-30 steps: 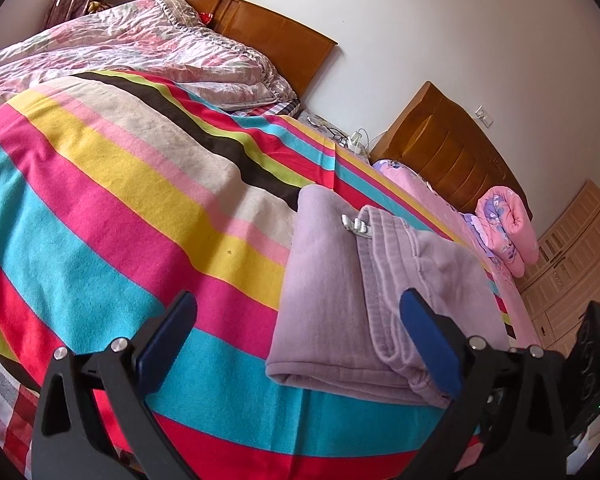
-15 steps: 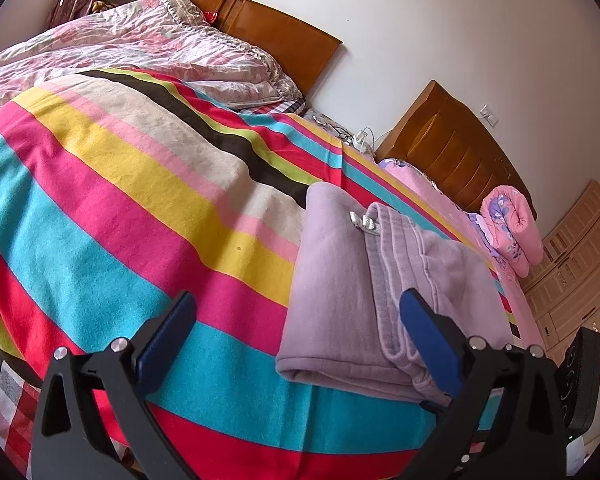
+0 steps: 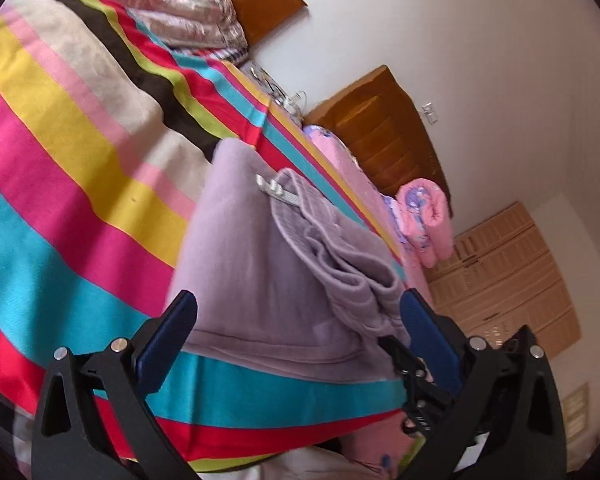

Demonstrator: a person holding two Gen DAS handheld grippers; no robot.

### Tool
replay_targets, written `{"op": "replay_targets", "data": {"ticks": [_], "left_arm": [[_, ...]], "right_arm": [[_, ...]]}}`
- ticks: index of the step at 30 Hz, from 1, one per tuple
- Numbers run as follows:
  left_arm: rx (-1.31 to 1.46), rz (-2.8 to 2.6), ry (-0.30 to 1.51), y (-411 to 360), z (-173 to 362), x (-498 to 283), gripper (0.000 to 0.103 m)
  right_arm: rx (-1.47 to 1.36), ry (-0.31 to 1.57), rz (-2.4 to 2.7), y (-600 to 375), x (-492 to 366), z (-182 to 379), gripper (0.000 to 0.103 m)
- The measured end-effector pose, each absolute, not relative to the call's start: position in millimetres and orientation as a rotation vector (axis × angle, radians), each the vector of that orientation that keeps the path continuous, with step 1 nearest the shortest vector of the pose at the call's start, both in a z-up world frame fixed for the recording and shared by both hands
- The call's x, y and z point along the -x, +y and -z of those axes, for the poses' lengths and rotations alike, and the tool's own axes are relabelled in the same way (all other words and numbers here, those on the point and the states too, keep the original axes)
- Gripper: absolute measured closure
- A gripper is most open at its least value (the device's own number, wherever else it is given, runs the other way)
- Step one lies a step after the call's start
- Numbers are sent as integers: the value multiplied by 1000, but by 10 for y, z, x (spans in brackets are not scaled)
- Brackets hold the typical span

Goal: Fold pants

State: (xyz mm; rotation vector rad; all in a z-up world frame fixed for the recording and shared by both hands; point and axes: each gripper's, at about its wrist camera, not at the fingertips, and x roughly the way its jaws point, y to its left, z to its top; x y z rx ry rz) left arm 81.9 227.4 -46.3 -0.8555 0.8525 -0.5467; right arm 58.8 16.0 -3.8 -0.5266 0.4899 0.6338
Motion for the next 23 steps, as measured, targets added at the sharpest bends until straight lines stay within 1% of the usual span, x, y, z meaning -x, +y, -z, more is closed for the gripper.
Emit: {"op": "replay_targets", "data": {"ticks": [2, 6, 8, 11, 12, 13, 14, 15, 16, 17, 18, 19, 20, 21, 22, 23], "left_arm": [[976, 671, 938, 2163, 528, -1046, 2], [880, 694, 1086, 1774, 525, -1457, 2], [900, 758, 1156, 1572, 564, -1662, 2], [849, 742, 1226, 1293, 619, -1961, 2], [821, 739, 1260, 1183, 673, -2043, 3], [789, 735, 1281, 1089, 722, -2093, 14], [740, 708, 1289, 1026, 760, -2118, 47], [683, 666, 1302, 988, 810, -2127, 58], [670, 657, 1298, 988, 856, -2123, 67], [676, 662, 1289, 1006, 903, -2110, 74], [679, 661, 1277, 1029, 938, -2090, 75], [694, 669, 1256, 1053, 960, -2073, 75], [699, 674, 1242, 1056, 975, -2058, 76], [694, 677, 1232, 1055, 981, -2049, 76], [686, 676, 1229, 1045, 981, -2053, 76], [680, 676, 1227, 1047, 979, -2044, 76]], "right_arm": [[551, 475, -628, 187, -555, 31, 90], [533, 443, -610, 161, -522, -35, 90], [545, 433, -605, 165, -505, -41, 90], [579, 429, -607, 222, -466, 17, 90], [591, 429, -604, 247, -458, 50, 90], [595, 436, -589, 265, -468, 88, 90], [592, 452, -575, 268, -490, 138, 89], [583, 475, -589, 257, -507, 185, 86], [570, 488, -603, 231, -500, 214, 74], [544, 476, -598, 168, -468, 206, 54], [496, 448, -586, 55, -414, 157, 43], [435, 423, -574, -88, -363, 99, 26], [363, 407, -553, -271, -318, 35, 22], [284, 401, -520, -486, -272, -10, 22], [211, 402, -477, -712, -220, -25, 20], [211, 402, -477, -712, -220, -25, 16]]}}
